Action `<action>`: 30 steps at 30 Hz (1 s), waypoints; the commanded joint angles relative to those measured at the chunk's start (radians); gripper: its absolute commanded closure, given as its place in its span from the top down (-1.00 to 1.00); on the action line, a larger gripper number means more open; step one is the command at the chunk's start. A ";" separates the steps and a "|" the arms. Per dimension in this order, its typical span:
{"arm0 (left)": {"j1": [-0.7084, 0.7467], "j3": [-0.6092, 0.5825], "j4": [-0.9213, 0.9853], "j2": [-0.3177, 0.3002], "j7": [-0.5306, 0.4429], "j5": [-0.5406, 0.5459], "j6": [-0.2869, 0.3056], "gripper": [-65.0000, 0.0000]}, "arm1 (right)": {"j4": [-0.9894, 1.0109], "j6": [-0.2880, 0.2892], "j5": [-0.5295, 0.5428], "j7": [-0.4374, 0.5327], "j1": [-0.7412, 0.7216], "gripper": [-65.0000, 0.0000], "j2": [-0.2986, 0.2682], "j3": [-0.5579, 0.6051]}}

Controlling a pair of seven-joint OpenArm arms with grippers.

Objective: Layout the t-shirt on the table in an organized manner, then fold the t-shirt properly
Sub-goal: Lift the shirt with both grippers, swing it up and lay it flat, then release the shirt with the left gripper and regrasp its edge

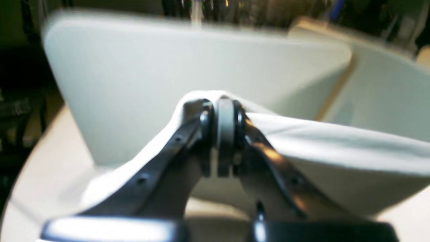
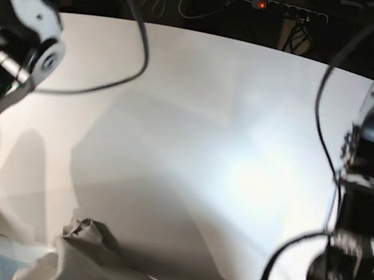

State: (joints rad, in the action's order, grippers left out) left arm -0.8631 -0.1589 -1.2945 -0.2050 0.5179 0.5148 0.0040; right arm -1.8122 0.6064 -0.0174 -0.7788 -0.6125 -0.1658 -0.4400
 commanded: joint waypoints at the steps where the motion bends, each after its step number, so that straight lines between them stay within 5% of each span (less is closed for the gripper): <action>1: 0.021 0.008 -0.043 -0.018 -0.018 0.002 0.001 -1.00 | -0.050 0.000 0.017 0.031 0.016 -1.00 0.008 -0.010; 8: 0.497 0.120 -0.271 -0.061 -0.018 0.002 0.001 -1.00 | -0.196 0.000 0.139 0.042 0.421 -1.00 0.145 -0.076; 13: 0.810 0.183 -0.322 -0.061 -0.026 0.011 0.001 -1.00 | -0.176 0.000 0.242 0.195 0.721 -1.00 0.205 -0.104; 20: 1.048 0.193 -0.310 -0.066 -0.028 0.011 0.001 -1.00 | -0.156 0.000 0.299 0.387 0.974 -1.00 0.252 -0.105; 30: 1.146 0.227 -0.380 -0.081 -0.021 0.012 0.001 -1.00 | -0.140 0.000 0.350 0.451 1.092 -1.00 0.254 -0.105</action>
State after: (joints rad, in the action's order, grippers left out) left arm 0.2901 0.0635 -1.6516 -0.2810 0.5209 0.5228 0.0010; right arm -1.9362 0.6052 0.3141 -0.3580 0.4767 0.0944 -0.5411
